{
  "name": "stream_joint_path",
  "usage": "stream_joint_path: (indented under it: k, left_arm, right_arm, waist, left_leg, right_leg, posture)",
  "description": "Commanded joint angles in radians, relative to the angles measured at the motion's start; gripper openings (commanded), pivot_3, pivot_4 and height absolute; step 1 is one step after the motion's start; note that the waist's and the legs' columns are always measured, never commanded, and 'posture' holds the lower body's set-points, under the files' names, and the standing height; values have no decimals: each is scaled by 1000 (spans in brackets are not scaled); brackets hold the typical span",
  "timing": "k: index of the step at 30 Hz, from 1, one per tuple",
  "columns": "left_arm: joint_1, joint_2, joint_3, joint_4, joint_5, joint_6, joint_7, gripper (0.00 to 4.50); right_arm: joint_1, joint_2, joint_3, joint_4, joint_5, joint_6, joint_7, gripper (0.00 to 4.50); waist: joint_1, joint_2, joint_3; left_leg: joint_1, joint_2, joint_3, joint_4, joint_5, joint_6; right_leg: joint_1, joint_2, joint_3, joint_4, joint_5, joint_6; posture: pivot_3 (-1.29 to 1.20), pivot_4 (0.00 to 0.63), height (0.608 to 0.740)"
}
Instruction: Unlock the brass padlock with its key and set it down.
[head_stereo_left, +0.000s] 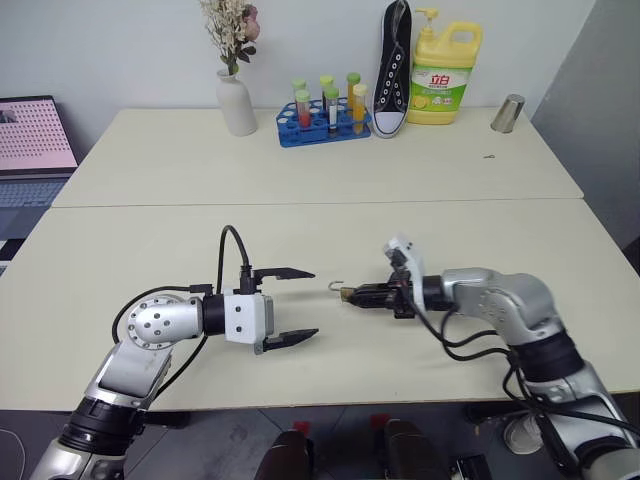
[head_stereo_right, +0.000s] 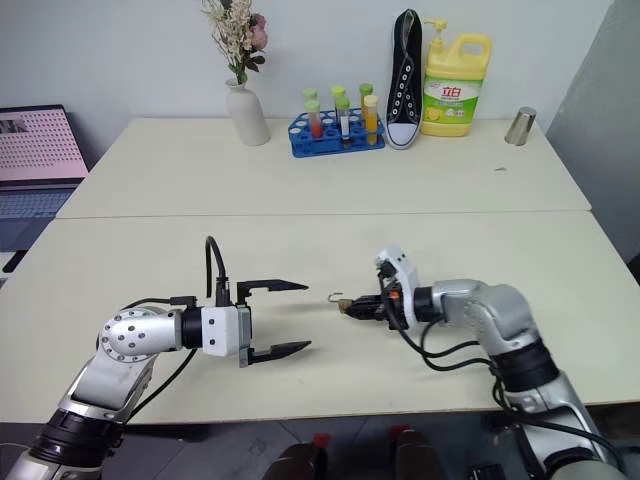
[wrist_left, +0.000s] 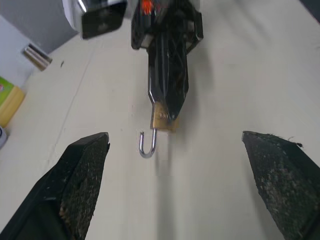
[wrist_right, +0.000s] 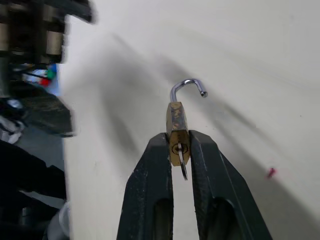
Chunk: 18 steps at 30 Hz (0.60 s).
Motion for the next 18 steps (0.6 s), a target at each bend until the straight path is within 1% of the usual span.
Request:
stream_joint_path:
  k: [1, 4, 7, 10, 12, 16, 18]
  left_arm:
    - [0, 2, 20, -26, -9, 15, 22, 4500]
    - [2, -2, 17, -34, -22, 47, 28, 4500]
    - [17, -1, 21, -57, -67, 190, 37, 4500]
    - [29, 10, 21, -67, -81, 291, 36, 4500]
    - [15, 8, 24, -67, -58, 344, 67, 4500]
    - [-3, 17, 27, -93, -63, 395, 66, 4500]
    - [-7, 31, 27, -98, -57, 393, 49, 4500]
  right_arm:
    - [-49, -12, 17, 60, -51, -28, 44, 496]
    - [-57, -45, 32, 66, -82, -33, 85, 1562]
    - [-47, -108, 32, 33, -101, -35, 126, 2665]
    - [-13, -207, 66, -38, -175, -127, 168, 3714]
    - [27, -269, 42, -117, -191, -179, 185, 4443]
    - [101, -341, -27, -268, -195, -269, 196, 4480]
    - [155, -381, -92, -357, -174, -298, 208, 4480]
  waist:
    - [5, 0, 0]
    - [7, 0, 0]
    - [7, 0, 0]
    - [7, 0, 0]
    - [9, 0, 0]
    - [7, 0, 0]
    - [3, 0, 0]
  left_leg:
    - [0, 0, 0, 0, 0, 0]
    - [0, 0, 0, 0, 0, 0]
    - [0, 0, 0, 0, 0, 0]
    - [0, 0, 0, 0, 0, 0]
    - [0, 0, -1, 0, 0, 0]
    - [-1, -1, 0, 0, 0, 0]
    - [0, 0, 1, 0, 0, 0]
  right_leg:
    - [0, 0, 0, 0, 0, 0]
    - [1, -2, 0, 0, 0, 0]
    - [1, -2, 0, 0, 0, 0]
    - [1, -2, 0, 0, 0, 0]
    - [1, -2, -1, 0, 0, 0]
    - [1, -2, -1, -1, 0, 0]
    - [1, -1, 0, -1, 0, 0]
  posture:
    - [0, 150, 740]
    - [0, 150, 740]
    - [0, 150, 740]
    - [0, 150, 740]
    - [0, 150, 740]
    - [0, 150, 740]
    - [0, 150, 740]
